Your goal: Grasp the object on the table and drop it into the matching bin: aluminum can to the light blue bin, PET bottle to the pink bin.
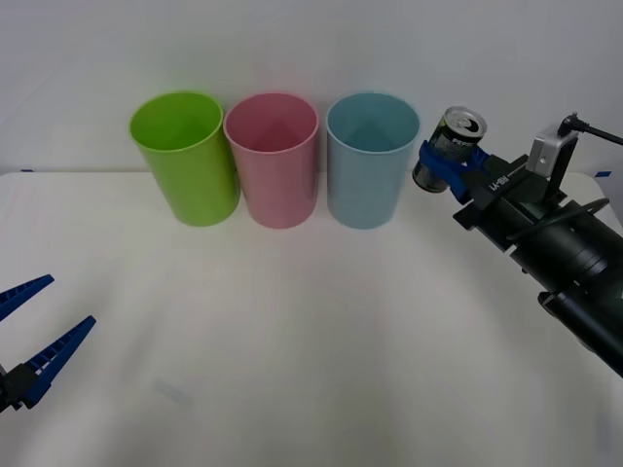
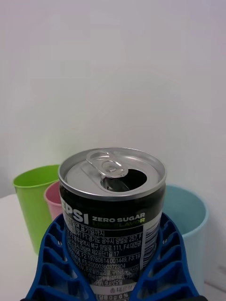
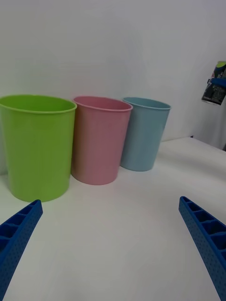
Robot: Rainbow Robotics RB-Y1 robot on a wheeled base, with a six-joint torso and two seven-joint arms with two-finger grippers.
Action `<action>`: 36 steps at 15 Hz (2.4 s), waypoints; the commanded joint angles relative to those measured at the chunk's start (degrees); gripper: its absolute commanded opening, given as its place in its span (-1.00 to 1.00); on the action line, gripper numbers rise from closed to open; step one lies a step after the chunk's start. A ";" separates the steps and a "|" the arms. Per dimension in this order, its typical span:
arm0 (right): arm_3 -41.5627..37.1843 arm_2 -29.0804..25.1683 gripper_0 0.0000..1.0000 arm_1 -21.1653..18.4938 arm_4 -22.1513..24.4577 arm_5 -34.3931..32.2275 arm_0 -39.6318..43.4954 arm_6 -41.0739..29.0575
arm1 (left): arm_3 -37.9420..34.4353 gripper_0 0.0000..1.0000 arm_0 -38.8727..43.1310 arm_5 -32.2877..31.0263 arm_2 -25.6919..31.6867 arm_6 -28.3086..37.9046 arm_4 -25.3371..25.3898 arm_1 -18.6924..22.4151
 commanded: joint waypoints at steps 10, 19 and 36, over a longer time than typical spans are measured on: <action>24.27 -5.45 -1.00 13.68 19.39 0.08 -24.58 -1.98 | 0.00 1.00 0.00 0.00 0.00 0.00 0.00 0.00; 35.17 -11.60 -1.00 21.15 28.45 0.34 -33.28 -1.01 | 0.00 1.00 0.00 0.00 0.00 0.00 0.00 0.00; 27.88 -12.57 1.00 18.33 25.46 -7.57 -25.81 0.75 | 0.00 1.00 0.00 0.00 0.00 0.00 0.00 0.00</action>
